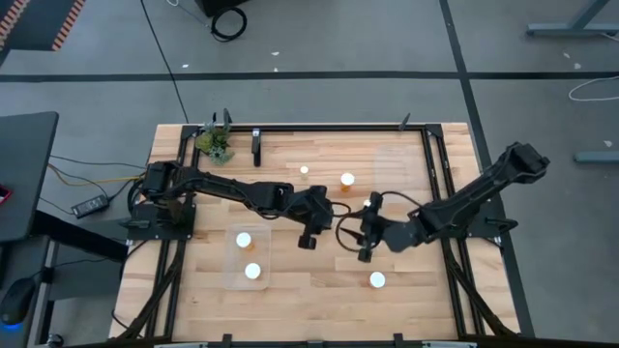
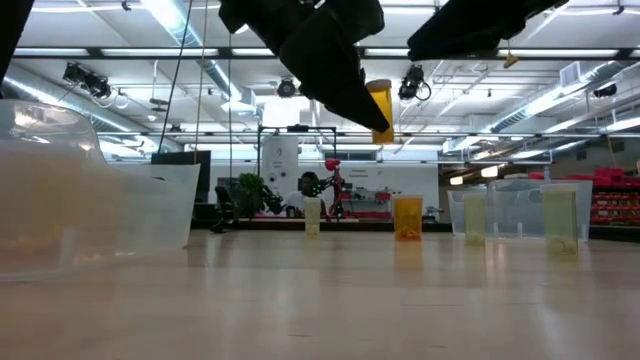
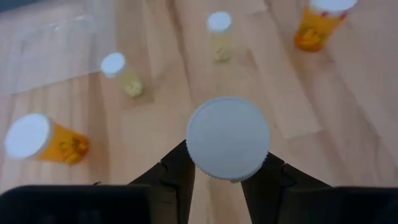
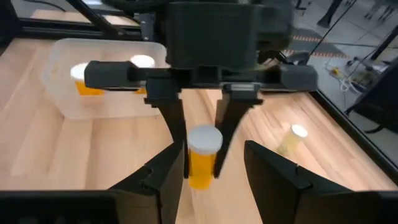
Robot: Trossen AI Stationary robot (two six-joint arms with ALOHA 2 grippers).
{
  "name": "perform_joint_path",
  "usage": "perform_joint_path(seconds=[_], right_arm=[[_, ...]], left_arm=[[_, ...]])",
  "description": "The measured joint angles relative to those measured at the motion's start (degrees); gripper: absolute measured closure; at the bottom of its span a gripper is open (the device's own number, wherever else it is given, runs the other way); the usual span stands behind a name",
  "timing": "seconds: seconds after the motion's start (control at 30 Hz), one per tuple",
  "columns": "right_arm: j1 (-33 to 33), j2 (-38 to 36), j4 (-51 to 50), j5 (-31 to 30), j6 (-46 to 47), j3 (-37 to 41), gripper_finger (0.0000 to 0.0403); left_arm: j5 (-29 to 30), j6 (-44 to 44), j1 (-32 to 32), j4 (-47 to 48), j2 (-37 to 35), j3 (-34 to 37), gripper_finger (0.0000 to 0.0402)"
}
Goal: Pick and place medicine bottles into bin by pill shape (circle, oval)
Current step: Put the small orange pill bottle into the top transparent bin
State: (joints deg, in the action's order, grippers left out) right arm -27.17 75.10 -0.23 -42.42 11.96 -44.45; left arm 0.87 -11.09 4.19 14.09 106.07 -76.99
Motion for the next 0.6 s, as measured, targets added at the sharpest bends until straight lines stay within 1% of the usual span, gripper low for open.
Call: perform_joint_path(seconds=[0.1,0.27,0.4,0.53,0.6], right_arm=[[-0.4,1.8,1.5,-1.7,1.5,0.0,0.0228],[-1.4,1.6,2.0,-5.8,3.4,0.0,0.0228],[-2.3,1.3,3.0,-6.4,2.7,0.0,0.0228],[-6.0,-1.7,2.9,-9.4,0.2,0.0,0.0228],[-7.6,-3.8,1.9,-9.9,-0.6,0.0,0.0228]], left_arm=[[-1.2,0.2,0.0,-1.7,0.0,0.0,0.0281],[-1.3,1.0,-0.3,-1.9,-0.1,0.0,0.0286],[-1.3,1.0,-0.3,-2.9,-0.4,0.0,0.0288],[-1.3,0.5,-0.2,-1.8,-1.9,0.0,0.0285],[-1.3,0.1,-0.2,-2.0,-3.0,0.0,0.0284]])
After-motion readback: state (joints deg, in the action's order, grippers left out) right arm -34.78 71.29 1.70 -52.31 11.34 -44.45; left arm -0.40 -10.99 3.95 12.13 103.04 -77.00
